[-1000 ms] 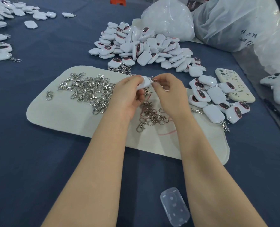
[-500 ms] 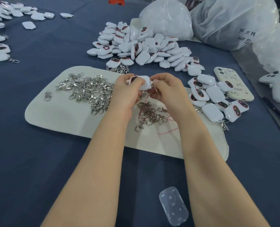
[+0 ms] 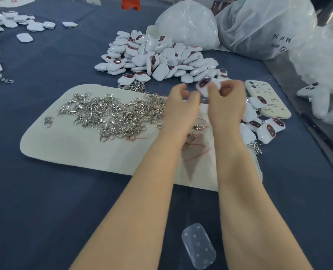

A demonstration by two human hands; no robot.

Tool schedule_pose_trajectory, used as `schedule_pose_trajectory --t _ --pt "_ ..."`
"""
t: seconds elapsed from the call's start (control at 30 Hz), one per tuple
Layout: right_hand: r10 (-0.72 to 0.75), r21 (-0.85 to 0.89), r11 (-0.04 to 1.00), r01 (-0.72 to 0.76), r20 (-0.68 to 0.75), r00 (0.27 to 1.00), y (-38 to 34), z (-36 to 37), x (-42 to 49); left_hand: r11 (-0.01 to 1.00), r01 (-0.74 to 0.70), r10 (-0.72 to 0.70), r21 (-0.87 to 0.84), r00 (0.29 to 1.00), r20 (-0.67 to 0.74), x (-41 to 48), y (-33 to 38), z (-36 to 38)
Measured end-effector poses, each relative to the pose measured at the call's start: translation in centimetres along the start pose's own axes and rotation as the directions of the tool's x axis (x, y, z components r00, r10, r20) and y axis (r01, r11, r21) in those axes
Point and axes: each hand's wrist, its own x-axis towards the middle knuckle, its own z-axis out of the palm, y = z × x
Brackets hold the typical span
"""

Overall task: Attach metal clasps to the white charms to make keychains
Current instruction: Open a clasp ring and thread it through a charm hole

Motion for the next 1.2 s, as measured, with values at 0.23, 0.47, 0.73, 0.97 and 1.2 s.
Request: schedule_pose_trajectory --t 0.23,0.47,0.73,0.97,1.2 --pt "-0.012 -0.223 0.973 -0.064 -0.322 0.947 1.0 -2.7 1.6 0.996 0.034 -0.050 0.078 0.975 0.218 -1.4 0.6 5.2" --pt "-0.108 -0.145 0.977 0.154 0.284 0.953 -1.0 3.8 -1.1 0.996 -0.071 0.055 -0.051 0.962 -0.268 1.8 1.0 -0.7" --pt "-0.143 -0.318 0.819 0.477 0.692 0.708 -3.8 15.6 -1.0 0.961 -0.131 -0.032 -0.246 0.825 -0.565 7.1 1.5 -9.1" --pt "0.047 -0.456 0.717 0.528 0.787 0.616 -2.6 19.4 -1.2 0.958 -0.103 -0.084 -0.267 0.791 -0.607 9.4 0.8 -10.5" --pt "0.059 -0.661 0.655 0.367 0.528 0.847 -1.5 15.2 2.1 0.960 -0.060 -0.109 -0.274 0.820 -0.561 8.5 1.1 -9.8"
